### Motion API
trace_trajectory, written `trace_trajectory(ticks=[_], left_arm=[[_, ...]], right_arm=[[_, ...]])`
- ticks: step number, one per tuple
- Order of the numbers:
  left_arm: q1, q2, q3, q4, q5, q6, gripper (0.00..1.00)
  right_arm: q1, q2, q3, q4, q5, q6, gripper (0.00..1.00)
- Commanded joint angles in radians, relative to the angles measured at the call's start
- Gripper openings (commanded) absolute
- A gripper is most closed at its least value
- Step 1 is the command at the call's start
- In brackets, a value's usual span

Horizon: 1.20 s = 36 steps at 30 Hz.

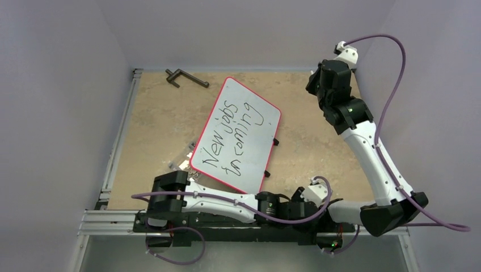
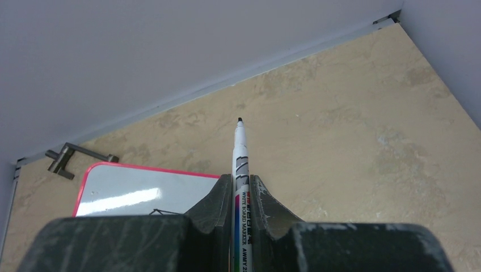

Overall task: Write a sentence on the whiteboard
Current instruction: Place the whiteboard marker at the center of the board.

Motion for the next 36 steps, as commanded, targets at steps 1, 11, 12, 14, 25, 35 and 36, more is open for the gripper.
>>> trace_trajectory(ticks=[1,11,12,14,25,35,36], left_arm=[[-0.047,0.041,0.094,-0.078,-0.089,-0.085,0.52],[-0.051,-0.033,-0.031,-0.042,-0.176,-0.047,0.5],[-0.044,-0.058,-0.058,-0.036,-0.188,-0.015,0.51],[-0.025,-0.108,-0.102,-0.023,-0.197,0.059,0.52],[0.138,-0.38,-0.268,-0.052,-0.222,0.231,0.54],[0.277,-0.512,-0.357,-0.021,-0.201,0.332,0.55],[0.288,-0.521,-0.363,-0.022,-0.199,0.337,0.54]], right_arm=[[-0.016,0.025,0.03,0.045,0.029,0.026,0.0],[-0.02,-0.07,-0.224,0.107,-0.101,0.056,0.0],[-0.021,-0.101,-0.269,0.11,-0.11,0.068,0.0],[-0.021,-0.169,-0.372,0.12,-0.129,0.085,0.0],[-0.019,-0.363,-0.852,0.244,-0.275,0.186,0.0],[-0.019,-0.248,-1.019,0.491,-0.466,0.215,0.0],[-0.019,-0.229,-1.026,0.511,-0.483,0.215,0.0]])
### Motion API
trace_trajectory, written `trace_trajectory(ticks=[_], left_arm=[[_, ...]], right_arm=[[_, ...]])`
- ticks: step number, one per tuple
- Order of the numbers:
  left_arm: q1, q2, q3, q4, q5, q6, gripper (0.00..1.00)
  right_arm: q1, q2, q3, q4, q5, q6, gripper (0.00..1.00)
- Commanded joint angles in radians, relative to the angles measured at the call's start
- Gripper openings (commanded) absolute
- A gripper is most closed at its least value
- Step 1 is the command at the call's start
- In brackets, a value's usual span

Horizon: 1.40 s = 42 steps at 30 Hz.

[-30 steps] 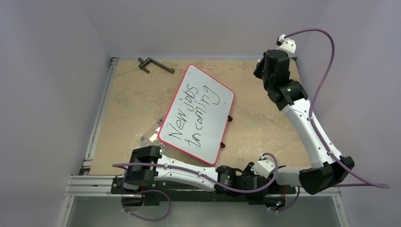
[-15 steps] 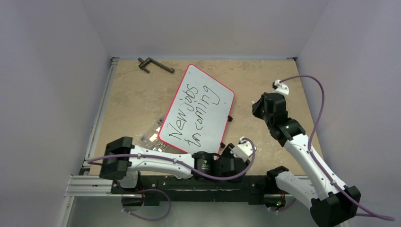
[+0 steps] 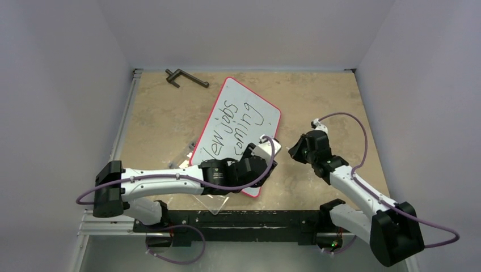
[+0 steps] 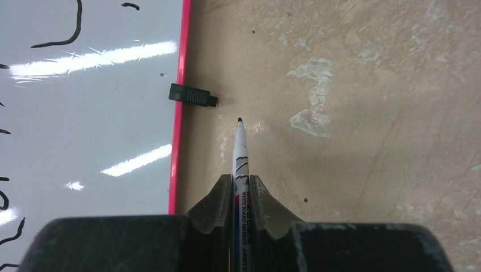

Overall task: Write a sentence on the whiteboard
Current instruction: Place the whiteboard marker at the center of the board, then reset both arms

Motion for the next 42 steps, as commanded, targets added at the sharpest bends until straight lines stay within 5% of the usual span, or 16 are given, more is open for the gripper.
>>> trace_trajectory(ticks=[1,10,19,21,23,33,38,42], left_arm=[[0.054,-0.082,-0.033,0.035,0.004,0.062,0.55],[0.125,-0.164,-0.11,0.057,0.014,0.092,0.55],[0.179,-0.236,-0.115,0.032,0.033,0.146,0.55],[0.193,-0.257,-0.112,0.013,0.034,0.161,0.56],[0.205,-0.28,-0.108,-0.008,0.04,0.178,0.57],[0.288,-0.41,-0.024,-0.172,0.063,0.275,0.65],[0.348,-0.489,-0.012,-0.216,0.023,0.324,0.99],[0.422,-0.545,-0.027,-0.218,0.012,0.378,1.0]], right_arm=[[-0.002,0.068,-0.03,0.189,-0.101,0.023,0.0],[-0.003,0.168,-0.106,0.324,-0.19,0.019,0.03],[-0.003,0.124,-0.113,0.266,-0.146,0.047,0.56],[-0.003,0.097,-0.105,0.231,-0.128,0.047,0.78],[-0.003,0.07,-0.085,0.194,-0.108,0.041,0.88],[-0.003,-0.06,0.076,0.066,-0.087,-0.064,0.99],[-0.003,-0.105,0.146,0.032,-0.092,-0.097,0.99],[-0.003,-0.193,0.146,0.074,-0.102,-0.106,0.99]])
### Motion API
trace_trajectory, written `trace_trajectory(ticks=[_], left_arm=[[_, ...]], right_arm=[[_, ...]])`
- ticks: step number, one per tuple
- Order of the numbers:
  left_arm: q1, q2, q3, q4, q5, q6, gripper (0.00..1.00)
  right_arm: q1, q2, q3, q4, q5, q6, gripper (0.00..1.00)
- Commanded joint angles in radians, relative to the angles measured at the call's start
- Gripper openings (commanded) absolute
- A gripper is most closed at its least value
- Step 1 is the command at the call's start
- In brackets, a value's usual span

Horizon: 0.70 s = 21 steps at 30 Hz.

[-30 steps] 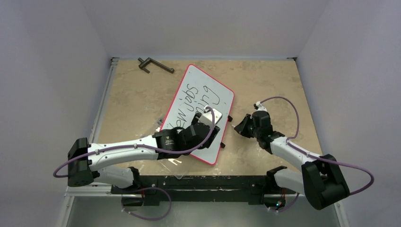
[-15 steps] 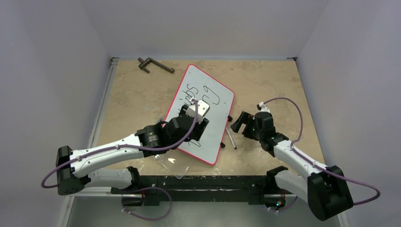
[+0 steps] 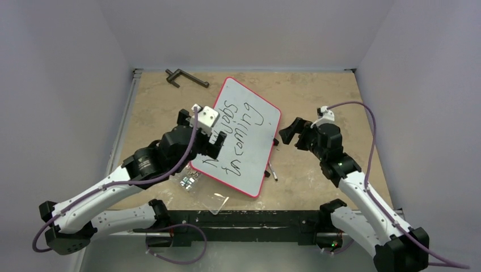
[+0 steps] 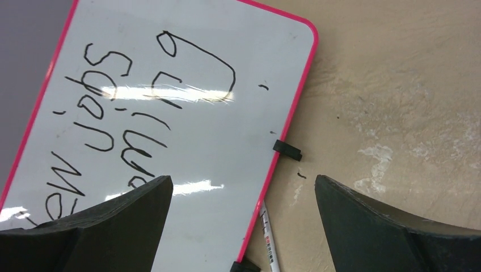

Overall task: Write a sentence on the whiteboard
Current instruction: Reset both arms

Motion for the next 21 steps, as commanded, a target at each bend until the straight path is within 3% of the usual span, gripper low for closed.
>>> trace_trajectory(ticks=[1,7,13,21], left_arm=[[0.085,-0.065,0.01,-0.006,-0.029,0.096,1.0],[0.234,-0.143,-0.086,0.06,0.027,0.154,1.0],[0.26,-0.203,-0.171,0.137,0.003,0.154,1.0],[0.274,-0.227,-0.22,0.154,-0.012,0.146,1.0]], right_arm=[[-0.003,-0.104,0.028,0.039,-0.01,-0.035,0.99],[-0.003,-0.194,0.023,0.064,-0.046,-0.045,0.99],[-0.002,-0.241,-0.003,0.088,-0.04,-0.047,0.99],[-0.003,-0.188,-0.004,0.114,-0.04,-0.049,0.98]])
